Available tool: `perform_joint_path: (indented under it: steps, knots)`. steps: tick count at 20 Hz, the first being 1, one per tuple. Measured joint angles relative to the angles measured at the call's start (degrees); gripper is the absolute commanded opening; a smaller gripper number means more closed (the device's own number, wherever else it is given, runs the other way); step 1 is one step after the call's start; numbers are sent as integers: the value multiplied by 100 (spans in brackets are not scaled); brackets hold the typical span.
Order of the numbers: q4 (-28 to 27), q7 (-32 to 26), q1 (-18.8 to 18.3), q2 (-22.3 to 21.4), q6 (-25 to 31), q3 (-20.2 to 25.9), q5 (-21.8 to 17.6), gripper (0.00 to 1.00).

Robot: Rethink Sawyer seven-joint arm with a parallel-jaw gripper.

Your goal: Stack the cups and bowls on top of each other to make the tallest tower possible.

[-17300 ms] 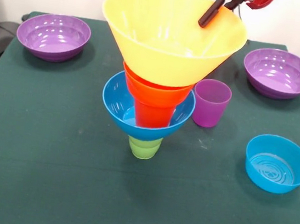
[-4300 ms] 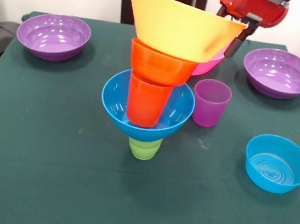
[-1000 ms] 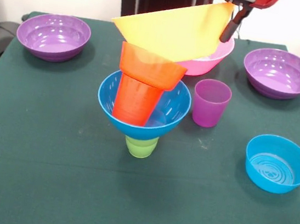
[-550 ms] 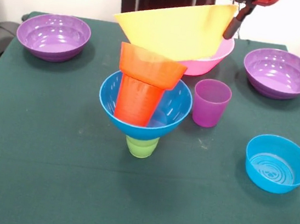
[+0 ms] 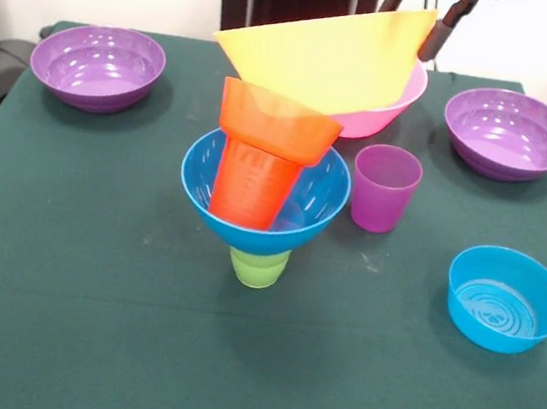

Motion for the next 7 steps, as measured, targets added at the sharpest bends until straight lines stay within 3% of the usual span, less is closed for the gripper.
perform_joint_path:
  steps: [7]
  knots:
    - [0, 0, 0, -59, 81, 21, 0, 100]
